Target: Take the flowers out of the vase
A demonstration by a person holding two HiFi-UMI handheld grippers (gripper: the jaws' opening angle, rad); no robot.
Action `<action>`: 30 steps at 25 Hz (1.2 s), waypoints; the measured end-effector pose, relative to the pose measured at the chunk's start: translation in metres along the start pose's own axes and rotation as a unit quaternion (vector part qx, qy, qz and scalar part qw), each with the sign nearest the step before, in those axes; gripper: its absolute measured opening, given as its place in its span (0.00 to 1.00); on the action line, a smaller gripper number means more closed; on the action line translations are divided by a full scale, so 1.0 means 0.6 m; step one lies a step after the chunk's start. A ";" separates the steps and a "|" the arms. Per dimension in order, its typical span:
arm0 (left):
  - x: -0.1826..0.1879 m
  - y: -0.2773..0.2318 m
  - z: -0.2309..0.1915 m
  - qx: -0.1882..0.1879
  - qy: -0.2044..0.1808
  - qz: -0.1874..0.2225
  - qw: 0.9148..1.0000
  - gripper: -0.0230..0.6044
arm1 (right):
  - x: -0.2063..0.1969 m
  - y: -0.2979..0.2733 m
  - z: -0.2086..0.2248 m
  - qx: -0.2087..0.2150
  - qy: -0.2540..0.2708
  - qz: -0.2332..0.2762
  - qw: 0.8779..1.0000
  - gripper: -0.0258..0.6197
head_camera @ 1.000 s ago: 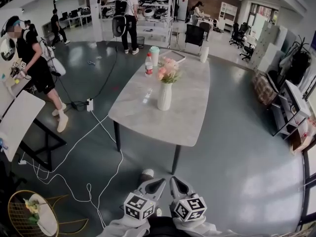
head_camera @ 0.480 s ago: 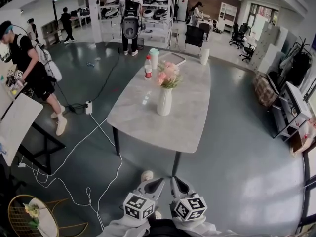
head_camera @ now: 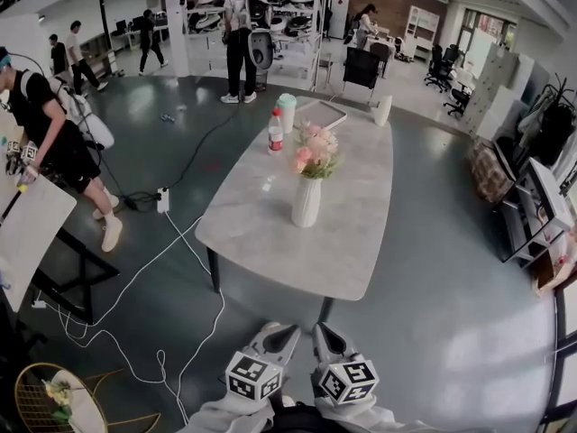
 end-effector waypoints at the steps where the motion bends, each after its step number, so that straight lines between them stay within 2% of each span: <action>1: 0.008 -0.009 -0.007 0.001 0.000 0.000 1.000 0.04 | 0.008 -0.010 0.006 -0.001 0.000 0.001 1.000 0.04; 12: 0.110 -0.121 -0.077 0.003 -0.004 -0.003 1.000 0.04 | 0.104 -0.124 0.075 -0.001 0.000 0.004 1.000 0.04; 30: 0.182 -0.257 -0.203 -0.008 0.001 -0.022 1.000 0.04 | 0.158 -0.303 0.155 -0.005 -0.020 -0.001 1.000 0.04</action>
Point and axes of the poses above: the fingertips, and each gripper's own axes: y backward along the fingers, z to its right, x out of its top, the point moved 5 cm from there along y, backward along the fingers, and after that the axes turned 13 degrees about x, right-handed, at the moved point
